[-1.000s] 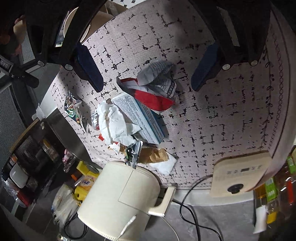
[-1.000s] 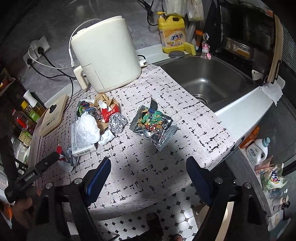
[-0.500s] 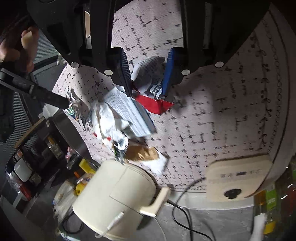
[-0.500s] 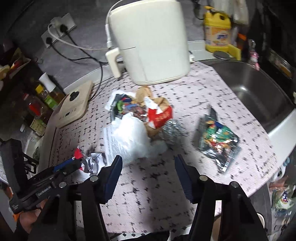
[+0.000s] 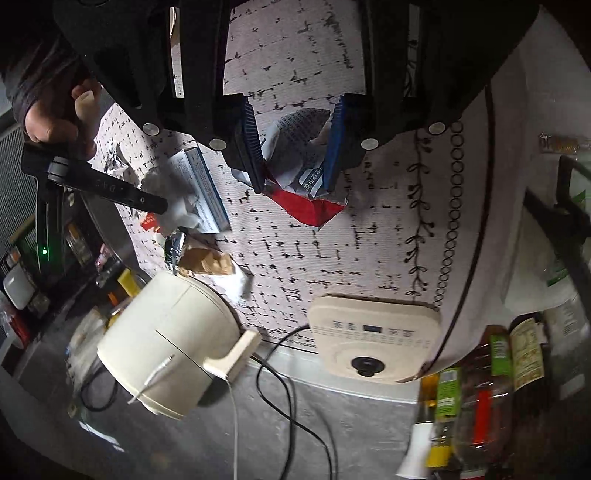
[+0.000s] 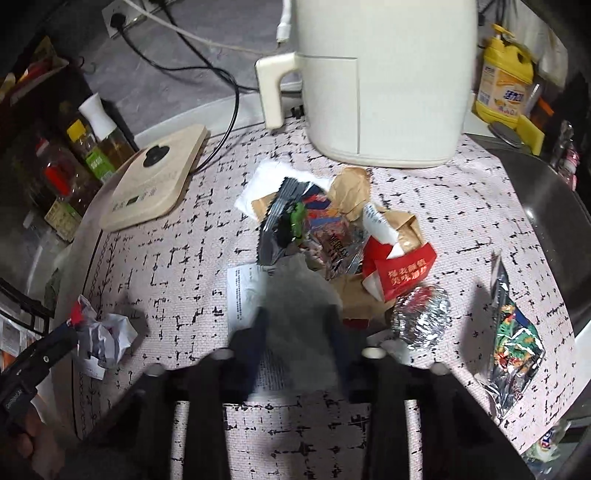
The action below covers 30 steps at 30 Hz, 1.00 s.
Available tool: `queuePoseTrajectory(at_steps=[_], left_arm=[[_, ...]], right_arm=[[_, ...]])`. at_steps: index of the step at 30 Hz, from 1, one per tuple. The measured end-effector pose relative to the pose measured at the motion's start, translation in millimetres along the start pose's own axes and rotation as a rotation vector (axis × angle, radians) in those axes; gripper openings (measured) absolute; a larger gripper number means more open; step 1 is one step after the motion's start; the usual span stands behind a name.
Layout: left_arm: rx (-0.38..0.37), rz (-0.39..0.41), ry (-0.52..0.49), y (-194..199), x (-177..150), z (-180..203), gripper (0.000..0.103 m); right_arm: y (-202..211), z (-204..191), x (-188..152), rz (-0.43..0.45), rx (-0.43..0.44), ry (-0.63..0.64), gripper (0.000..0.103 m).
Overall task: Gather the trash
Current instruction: 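Lift the wrapper with the left tool while the right tool grasps the white plastic bag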
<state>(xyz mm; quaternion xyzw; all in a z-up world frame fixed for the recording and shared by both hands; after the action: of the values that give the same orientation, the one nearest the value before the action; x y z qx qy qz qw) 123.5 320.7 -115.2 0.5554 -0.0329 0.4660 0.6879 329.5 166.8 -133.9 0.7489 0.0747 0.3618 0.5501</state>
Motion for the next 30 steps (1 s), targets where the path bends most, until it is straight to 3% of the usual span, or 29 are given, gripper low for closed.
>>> queuePoseTrajectory(at_steps=[3,5,16,27,29,30], left_arm=[[0.012,0.003,0.012,5,-5,-2,0.032],[0.02,0.006,0.009,8,-7,0,0.032],[0.026,0.09,-0.014,31,-14,49,0.031],[0.003,0.084,-0.092,30,-51,124,0.027],[-0.002,0.075,-0.114,24,-60,134,0.02],[0.0,0.062,-0.115,19,-64,137,0.009]], right_arm=[[3,-3,0,0.01,0.003,0.024,0.003],[10,-4,-1,0.028,0.015,0.029,0.001],[81,21,-26,0.139,0.18,-0.012,0.001],[127,81,-82,0.198,0.196,-0.046,0.001],[122,93,-91,0.202,0.194,-0.044,0.001],[117,99,-95,0.195,0.187,-0.045,0.001]])
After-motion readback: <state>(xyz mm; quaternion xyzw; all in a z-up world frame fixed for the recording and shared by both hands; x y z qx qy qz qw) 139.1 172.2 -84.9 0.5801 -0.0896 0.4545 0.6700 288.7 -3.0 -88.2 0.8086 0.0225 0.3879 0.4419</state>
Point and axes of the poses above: each gripper's, at about its wrist camera, not at the fingertips, and y roughly against the way its jaws point, z to its right, x to its top, the point moved 3 cm from there along -y, roughly the way its jaws point, and after that the axes turned 2 degrees about -z, right-handed, at the moved point
